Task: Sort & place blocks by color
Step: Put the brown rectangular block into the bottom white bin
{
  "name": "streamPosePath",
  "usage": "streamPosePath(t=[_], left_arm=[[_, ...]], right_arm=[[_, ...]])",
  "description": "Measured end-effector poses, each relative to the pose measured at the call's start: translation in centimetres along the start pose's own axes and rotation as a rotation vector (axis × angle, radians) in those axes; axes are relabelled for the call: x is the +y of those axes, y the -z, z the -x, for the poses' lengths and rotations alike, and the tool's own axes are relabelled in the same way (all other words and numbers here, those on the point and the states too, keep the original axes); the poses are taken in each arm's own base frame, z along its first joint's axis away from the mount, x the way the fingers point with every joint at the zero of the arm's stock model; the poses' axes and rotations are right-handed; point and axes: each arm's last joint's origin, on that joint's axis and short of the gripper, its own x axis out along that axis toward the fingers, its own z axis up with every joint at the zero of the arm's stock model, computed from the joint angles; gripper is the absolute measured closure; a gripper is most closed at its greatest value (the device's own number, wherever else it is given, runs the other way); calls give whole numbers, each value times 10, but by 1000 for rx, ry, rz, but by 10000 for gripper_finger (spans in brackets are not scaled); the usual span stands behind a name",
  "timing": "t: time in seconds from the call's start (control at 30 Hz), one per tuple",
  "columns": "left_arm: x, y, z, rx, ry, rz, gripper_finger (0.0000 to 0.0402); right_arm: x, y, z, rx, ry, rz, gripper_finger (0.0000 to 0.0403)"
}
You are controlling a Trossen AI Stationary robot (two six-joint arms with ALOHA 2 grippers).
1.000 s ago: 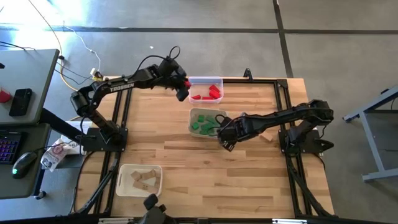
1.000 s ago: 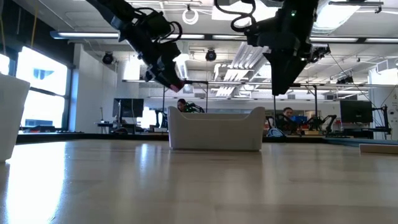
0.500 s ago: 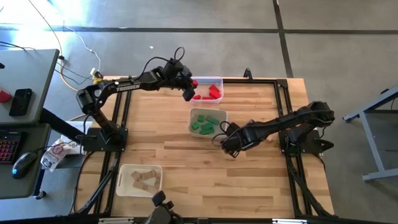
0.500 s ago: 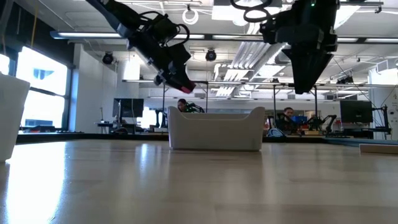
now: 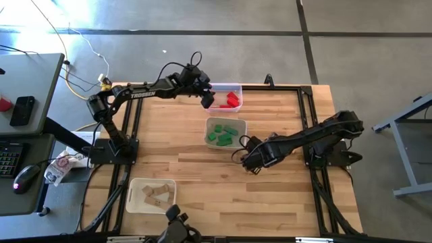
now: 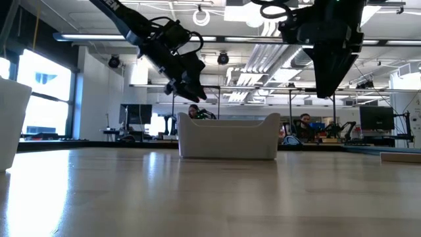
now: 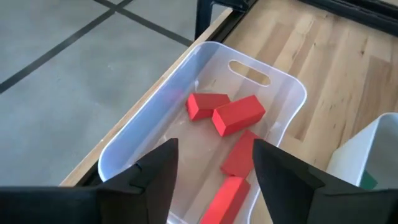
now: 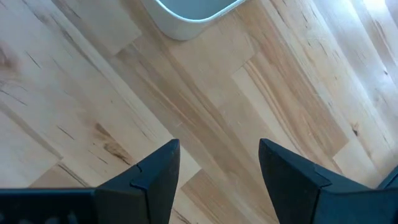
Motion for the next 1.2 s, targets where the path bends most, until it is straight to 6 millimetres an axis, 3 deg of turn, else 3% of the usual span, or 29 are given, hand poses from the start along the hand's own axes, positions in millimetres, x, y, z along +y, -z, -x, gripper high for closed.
streamPosePath(t=[0.3,0.73,0.93,1.2], left_arm=[[-7,0,7,19,10,-24,191],[-47,-11,63,12,103,-150,192],[-67,-11,89,15,154,-199,192],[-89,0,108,88,217,-263,192]], right_arm=[[-6,4,0,35,64,27,199],[-26,14,4,107,281,19,199],[-32,14,6,56,370,42,199],[-32,13,6,16,393,69,199]])
